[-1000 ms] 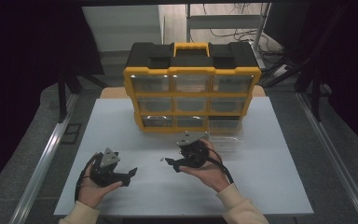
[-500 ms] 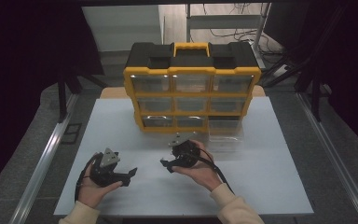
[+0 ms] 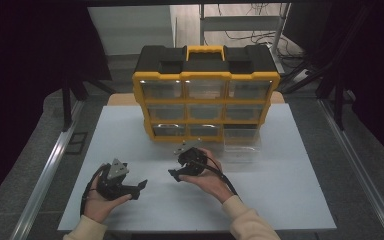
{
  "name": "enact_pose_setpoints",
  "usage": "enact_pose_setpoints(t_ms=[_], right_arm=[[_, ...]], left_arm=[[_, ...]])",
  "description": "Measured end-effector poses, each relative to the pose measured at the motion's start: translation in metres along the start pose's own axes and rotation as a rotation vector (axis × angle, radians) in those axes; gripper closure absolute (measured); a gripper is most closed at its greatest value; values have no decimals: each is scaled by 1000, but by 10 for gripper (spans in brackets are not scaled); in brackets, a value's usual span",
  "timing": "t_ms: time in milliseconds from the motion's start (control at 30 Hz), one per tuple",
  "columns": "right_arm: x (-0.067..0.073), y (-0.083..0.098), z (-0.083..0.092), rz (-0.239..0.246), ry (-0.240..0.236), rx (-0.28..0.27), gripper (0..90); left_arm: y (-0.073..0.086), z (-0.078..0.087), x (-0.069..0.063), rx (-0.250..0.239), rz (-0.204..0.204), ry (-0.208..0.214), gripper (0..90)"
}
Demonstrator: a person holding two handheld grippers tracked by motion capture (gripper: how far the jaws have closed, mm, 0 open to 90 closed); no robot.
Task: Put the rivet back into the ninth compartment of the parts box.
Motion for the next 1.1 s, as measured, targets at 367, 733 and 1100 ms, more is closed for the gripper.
enact_pose_setpoints(t_ms=[367, 733, 1100], right_arm=[[-5, 3, -16, -1, 8, 49, 305], [-7, 3, -32, 6, -5, 82, 366], [-4, 3, -39, 26, -7, 115, 496]], left_arm=[[0, 0, 1, 0, 3, 0, 92], [0, 0, 1, -1, 6, 0, 92], [1, 1, 3, -5, 11, -5, 92]])
Point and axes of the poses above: each handheld gripper's, and its own axes: z roughly backward along the jaws, y roughly out of its underside, x roughly to its left, the point moved 1 cm from there along -z, roughly forward along the jaws, and after that the axes turned 8 degrees about -y, right-handed, at the moved point
